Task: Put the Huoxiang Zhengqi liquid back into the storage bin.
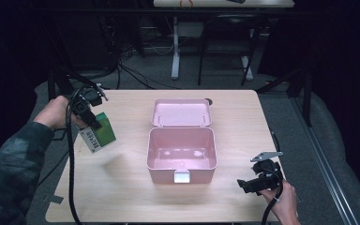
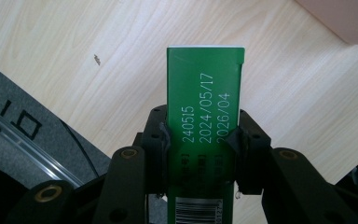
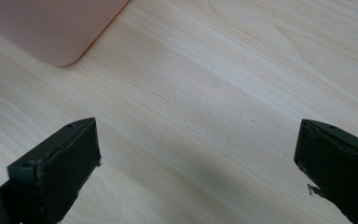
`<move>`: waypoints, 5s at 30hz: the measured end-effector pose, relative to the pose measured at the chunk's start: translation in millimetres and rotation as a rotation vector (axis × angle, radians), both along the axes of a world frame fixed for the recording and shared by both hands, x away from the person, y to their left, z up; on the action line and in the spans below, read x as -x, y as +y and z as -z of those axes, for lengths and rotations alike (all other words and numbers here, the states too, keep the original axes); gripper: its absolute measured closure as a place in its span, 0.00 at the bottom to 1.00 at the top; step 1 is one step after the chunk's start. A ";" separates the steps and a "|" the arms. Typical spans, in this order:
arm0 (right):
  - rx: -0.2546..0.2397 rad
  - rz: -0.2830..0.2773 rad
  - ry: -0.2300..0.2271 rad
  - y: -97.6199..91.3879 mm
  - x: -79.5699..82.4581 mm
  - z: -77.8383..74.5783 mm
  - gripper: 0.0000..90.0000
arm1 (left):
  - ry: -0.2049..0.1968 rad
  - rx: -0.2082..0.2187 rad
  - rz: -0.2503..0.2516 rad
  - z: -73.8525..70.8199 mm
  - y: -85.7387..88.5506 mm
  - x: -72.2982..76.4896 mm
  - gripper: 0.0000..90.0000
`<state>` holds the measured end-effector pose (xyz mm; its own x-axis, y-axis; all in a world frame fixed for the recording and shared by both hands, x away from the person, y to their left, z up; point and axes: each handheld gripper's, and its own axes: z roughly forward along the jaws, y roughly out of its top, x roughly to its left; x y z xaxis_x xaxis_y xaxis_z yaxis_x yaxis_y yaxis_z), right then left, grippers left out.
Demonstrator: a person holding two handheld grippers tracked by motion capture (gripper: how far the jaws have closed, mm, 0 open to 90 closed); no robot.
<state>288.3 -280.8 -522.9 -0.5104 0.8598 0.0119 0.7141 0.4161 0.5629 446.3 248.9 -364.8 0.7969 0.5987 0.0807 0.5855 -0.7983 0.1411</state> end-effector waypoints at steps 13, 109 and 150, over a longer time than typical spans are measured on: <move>0.008 -0.007 0.002 0.5 -0.2 0.5 0.00 | -0.009 -0.009 0.037 -22.6 -6.1 4.3 0.70; 0.015 -0.018 0.001 1.1 -0.6 1.6 0.00 | -0.044 -0.051 0.298 -132.4 -109.7 20.3 0.70; 0.017 -0.027 0.013 2.4 -0.9 2.7 0.00 | -0.035 -0.015 0.464 -125.6 -193.6 24.7 0.70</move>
<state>289.2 -278.4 -525.6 -0.5337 0.8457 0.0038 0.7094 0.4452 0.5464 421.7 55.3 -239.2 0.9770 0.1777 0.1180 0.1607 -0.9769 0.1407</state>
